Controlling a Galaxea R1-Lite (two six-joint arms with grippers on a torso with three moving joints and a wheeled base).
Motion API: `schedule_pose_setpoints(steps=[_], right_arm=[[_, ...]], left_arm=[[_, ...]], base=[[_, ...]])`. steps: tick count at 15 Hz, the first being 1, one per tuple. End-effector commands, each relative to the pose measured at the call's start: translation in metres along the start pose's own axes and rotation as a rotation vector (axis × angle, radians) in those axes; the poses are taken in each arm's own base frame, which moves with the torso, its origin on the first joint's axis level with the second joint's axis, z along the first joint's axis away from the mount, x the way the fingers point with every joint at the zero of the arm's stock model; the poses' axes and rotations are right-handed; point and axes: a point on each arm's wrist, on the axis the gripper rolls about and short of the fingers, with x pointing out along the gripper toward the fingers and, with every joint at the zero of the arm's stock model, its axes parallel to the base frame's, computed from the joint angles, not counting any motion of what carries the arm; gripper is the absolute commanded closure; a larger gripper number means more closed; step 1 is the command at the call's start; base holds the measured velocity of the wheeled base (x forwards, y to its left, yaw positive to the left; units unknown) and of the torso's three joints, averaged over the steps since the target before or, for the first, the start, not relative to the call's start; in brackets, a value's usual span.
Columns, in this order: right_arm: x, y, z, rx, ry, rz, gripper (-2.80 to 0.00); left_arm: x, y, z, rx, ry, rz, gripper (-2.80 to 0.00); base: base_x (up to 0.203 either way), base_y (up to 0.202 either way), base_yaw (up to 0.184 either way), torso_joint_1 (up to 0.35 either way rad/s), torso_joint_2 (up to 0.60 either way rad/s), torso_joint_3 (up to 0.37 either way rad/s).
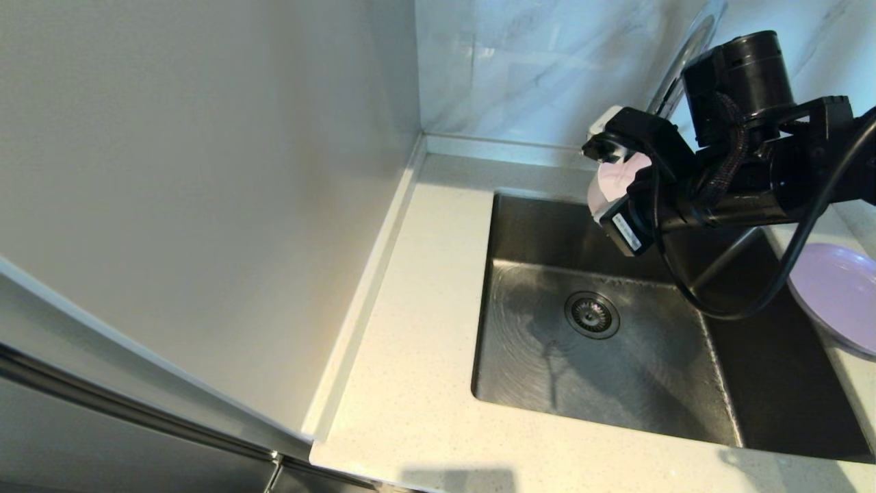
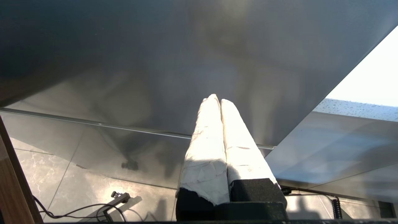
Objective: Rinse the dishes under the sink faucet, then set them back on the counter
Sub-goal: Rinse the bowl
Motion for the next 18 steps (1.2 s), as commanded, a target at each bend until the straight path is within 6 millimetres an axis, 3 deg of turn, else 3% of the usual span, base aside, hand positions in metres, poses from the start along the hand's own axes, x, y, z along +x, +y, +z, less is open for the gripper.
schedule_pose_setpoints(steps=[1, 5, 10, 14, 18], right_arm=[[0.008, -0.006, -0.002, 0.012, 0.007, -0.032, 0.0], [0.008, -0.034, -0.015, 0.053, 0.038, -0.108, 0.0], [-0.006, -0.064, -0.036, 0.111, 0.064, -0.16, 0.0], [-0.035, -0.074, -0.054, 0.18, 0.029, -0.115, 0.0], [-0.067, -0.074, -0.052, 0.559, -0.068, 0.037, 0.0]], left_arm=[[0.0, 0.0, 0.0, 0.0, 0.0, 0.0, 0.0], [0.0, 0.0, 0.0, 0.0, 0.0, 0.0, 0.0], [0.0, 0.0, 0.0, 0.0, 0.0, 0.0, 0.0], [0.0, 0.0, 0.0, 0.0, 0.0, 0.0, 0.0], [0.0, 0.0, 0.0, 0.0, 0.0, -0.001, 0.0]], base=[[0.0, 0.0, 0.0, 0.0, 0.0, 0.0], [0.0, 0.0, 0.0, 0.0, 0.0, 0.0], [0.0, 0.0, 0.0, 0.0, 0.0, 0.0], [0.0, 0.0, 0.0, 0.0, 0.0, 0.0], [0.0, 0.0, 0.0, 0.0, 0.0, 0.0]])
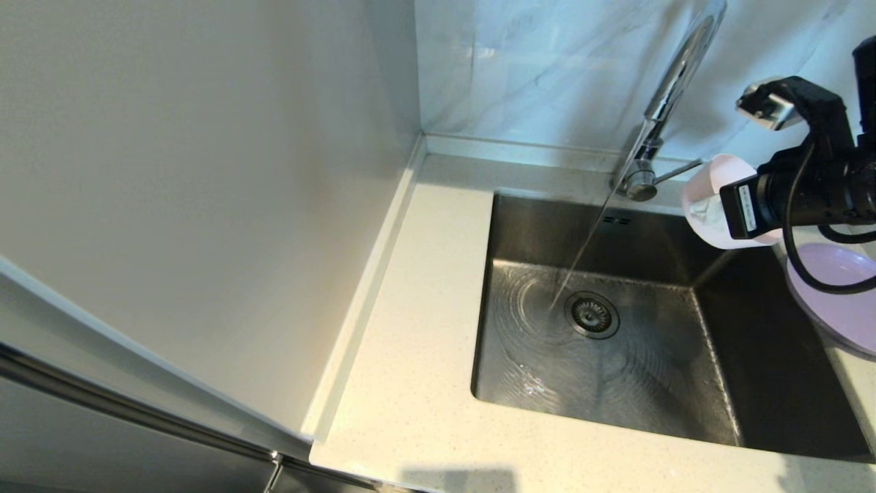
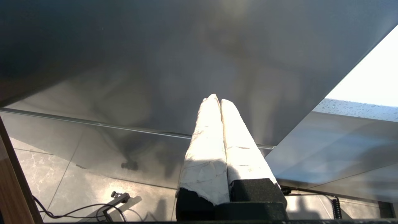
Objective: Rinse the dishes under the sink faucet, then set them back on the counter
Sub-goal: Rinse the bowl
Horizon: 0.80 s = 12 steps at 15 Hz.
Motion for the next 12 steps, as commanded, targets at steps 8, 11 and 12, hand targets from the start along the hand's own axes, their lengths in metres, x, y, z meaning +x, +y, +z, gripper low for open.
schedule_pose_setpoints(steps=[8, 11, 12], right_arm=[[-0.002, -0.025, -0.002, 1.063, 0.139, 0.265, 0.0], [0.008, -0.048, -0.002, 1.492, 0.258, 0.54, 0.0], [0.015, -0.054, 0.002, 1.599, 0.255, 0.614, 0.0]], left_arm=[[0.0, 0.0, 0.0, 0.0, 0.0, 0.0, 0.0], [0.0, 0.0, 0.0, 0.0, 0.0, -0.001, 0.0], [0.0, 0.0, 0.0, 0.0, 0.0, 0.0, 0.0]], base=[[0.0, 0.0, 0.0, 0.0, 0.0, 0.0], [0.0, 0.0, 0.0, 0.0, 0.0, 0.0], [0.0, 0.0, 0.0, 0.0, 0.0, 0.0]])
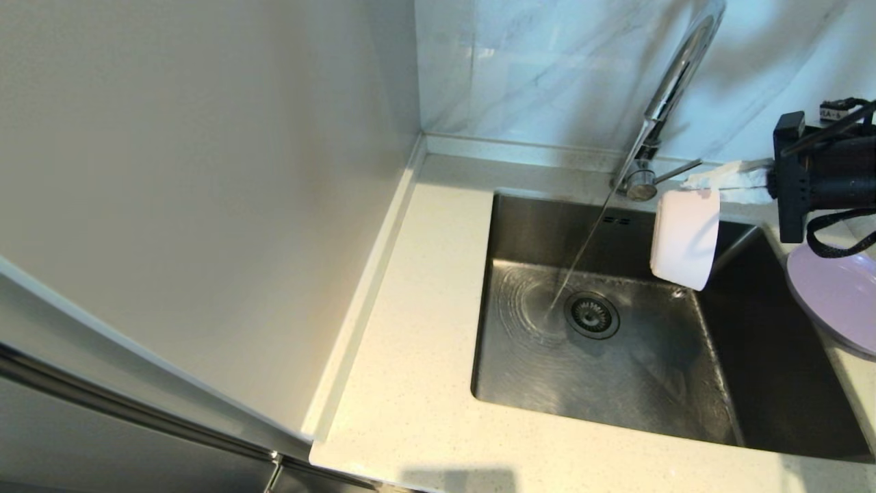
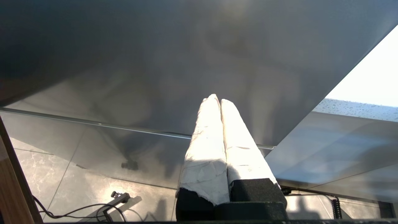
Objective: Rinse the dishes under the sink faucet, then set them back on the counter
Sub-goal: Rinse the bowl
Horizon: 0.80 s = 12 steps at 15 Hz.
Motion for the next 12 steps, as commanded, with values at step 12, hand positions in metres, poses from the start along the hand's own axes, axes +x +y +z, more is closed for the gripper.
schedule_pose_setpoints(steps=[12], right_arm=[[0.036, -0.029, 0.076, 0.438, 0.081, 0.343, 0.0]], left_arm=[[0.0, 0.0, 0.0, 0.0, 0.001, 0.0, 0.0]], base=[[0.0, 0.0, 0.0, 0.0, 0.0, 0.0]])
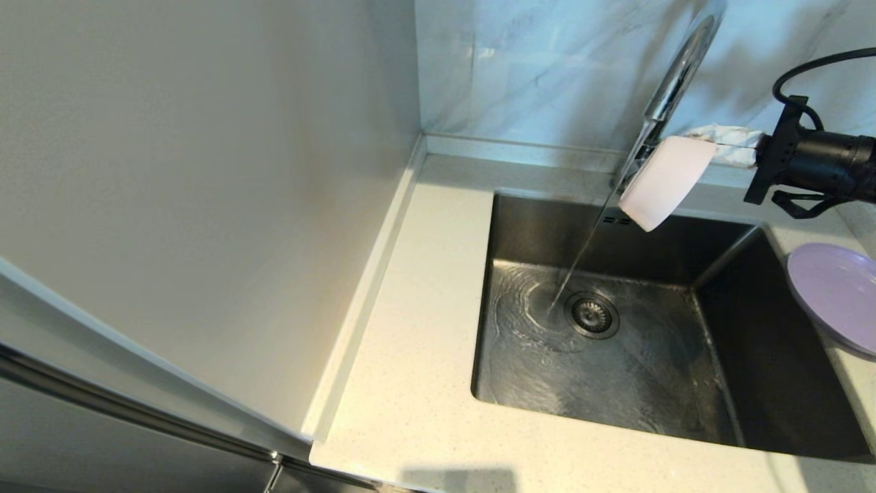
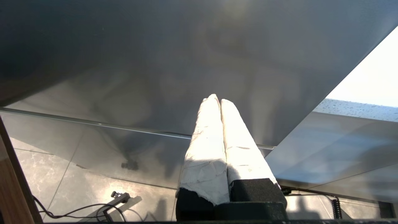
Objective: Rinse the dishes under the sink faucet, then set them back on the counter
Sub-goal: Rinse the bowl
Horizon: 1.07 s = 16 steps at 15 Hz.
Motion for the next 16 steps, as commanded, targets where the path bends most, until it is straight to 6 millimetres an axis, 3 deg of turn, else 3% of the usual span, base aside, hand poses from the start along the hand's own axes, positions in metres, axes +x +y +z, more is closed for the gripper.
schedule_pose_setpoints(steps=[1, 6, 11, 13, 16], right_arm=[[0.012, -0.005, 0.011, 0.018, 0.015, -0.011, 0.0], [0.032, -0.008, 0.008, 0.014, 0.062, -0.02, 0.0], [0.035, -0.011, 0.009, 0.019, 0.071, -0.03, 0.0], [0.027, -0.011, 0.015, 0.022, 0.049, -0.028, 0.0], [-0.007, -0.006, 0.036, 0.024, 0.005, -0.021, 0.0]], left_arm=[[0.0, 0.0, 0.0, 0.0, 0.0, 0.001, 0.0], [0.0, 0.0, 0.0, 0.0, 0.0, 0.001, 0.0], [0.0, 0.0, 0.0, 0.0, 0.0, 0.001, 0.0], [0.0, 0.0, 0.0, 0.0, 0.0, 0.001, 0.0], [0.0, 0.0, 0.0, 0.0, 0.0, 0.001, 0.0]], base=[[0.0, 0.0, 0.0, 0.0, 0.0, 0.0], [0.0, 0.0, 0.0, 0.0, 0.0, 0.0], [0.0, 0.0, 0.0, 0.0, 0.0, 0.0], [0.0, 0.0, 0.0, 0.0, 0.0, 0.0], [0.0, 0.0, 0.0, 0.0, 0.0, 0.0]])
